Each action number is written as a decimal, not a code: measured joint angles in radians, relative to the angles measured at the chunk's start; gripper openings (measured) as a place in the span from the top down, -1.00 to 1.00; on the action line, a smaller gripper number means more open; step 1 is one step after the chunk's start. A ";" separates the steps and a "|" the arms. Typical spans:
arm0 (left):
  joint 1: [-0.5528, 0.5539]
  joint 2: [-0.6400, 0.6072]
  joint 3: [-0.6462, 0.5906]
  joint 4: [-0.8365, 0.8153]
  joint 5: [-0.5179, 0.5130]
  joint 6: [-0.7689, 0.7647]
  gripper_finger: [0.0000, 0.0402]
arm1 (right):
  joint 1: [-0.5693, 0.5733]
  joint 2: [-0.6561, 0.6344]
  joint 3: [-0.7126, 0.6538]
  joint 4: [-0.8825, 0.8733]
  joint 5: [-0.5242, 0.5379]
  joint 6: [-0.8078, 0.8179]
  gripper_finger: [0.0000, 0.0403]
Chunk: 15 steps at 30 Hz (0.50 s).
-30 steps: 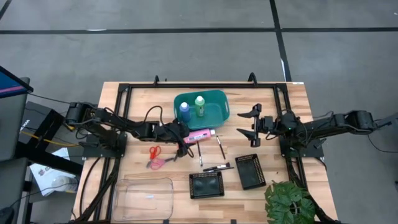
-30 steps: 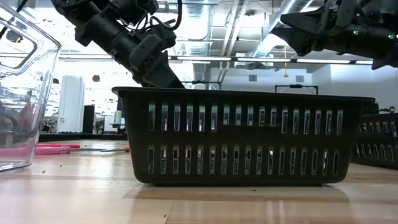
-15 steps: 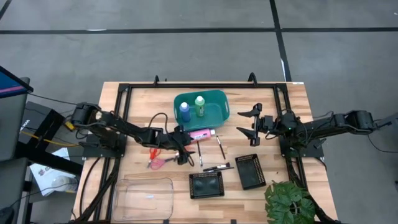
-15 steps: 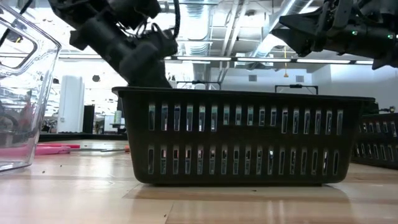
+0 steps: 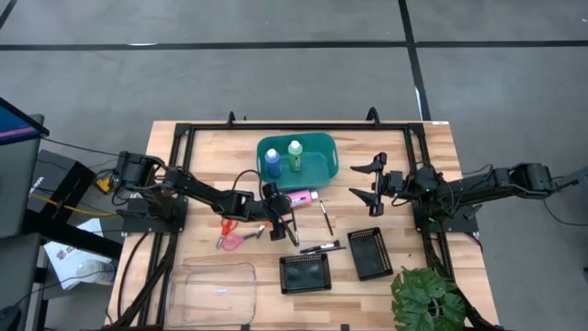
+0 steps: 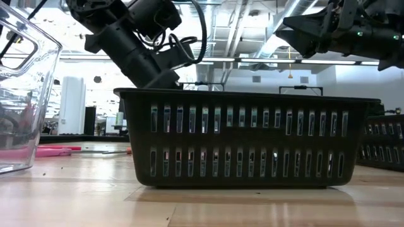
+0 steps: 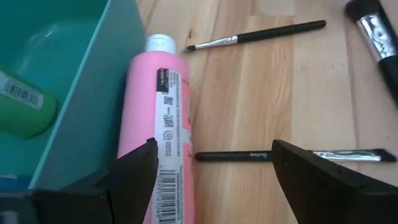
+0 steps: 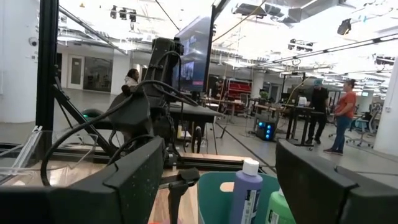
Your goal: Pick & Place Paint Supplies
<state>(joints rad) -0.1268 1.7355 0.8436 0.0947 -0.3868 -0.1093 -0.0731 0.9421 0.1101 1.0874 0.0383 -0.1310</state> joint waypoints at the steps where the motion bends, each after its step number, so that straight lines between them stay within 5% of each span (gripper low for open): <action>1: 0.000 0.000 0.000 -0.009 -0.009 0.000 -0.50 | 0.000 0.000 0.000 -0.001 0.000 0.000 -0.42; 10: 0.005 0.000 0.000 -0.047 -0.041 0.000 -0.50 | 0.000 0.000 0.000 -0.003 0.000 0.000 -0.42; 15: 0.003 -0.002 0.002 -0.037 0.046 -0.007 -0.49 | 0.000 0.000 0.000 -0.002 0.000 0.000 -0.42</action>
<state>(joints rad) -0.1239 1.7340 0.8454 0.0578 -0.3411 -0.1166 -0.0731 0.9421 0.1101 1.0851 0.0383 -0.1307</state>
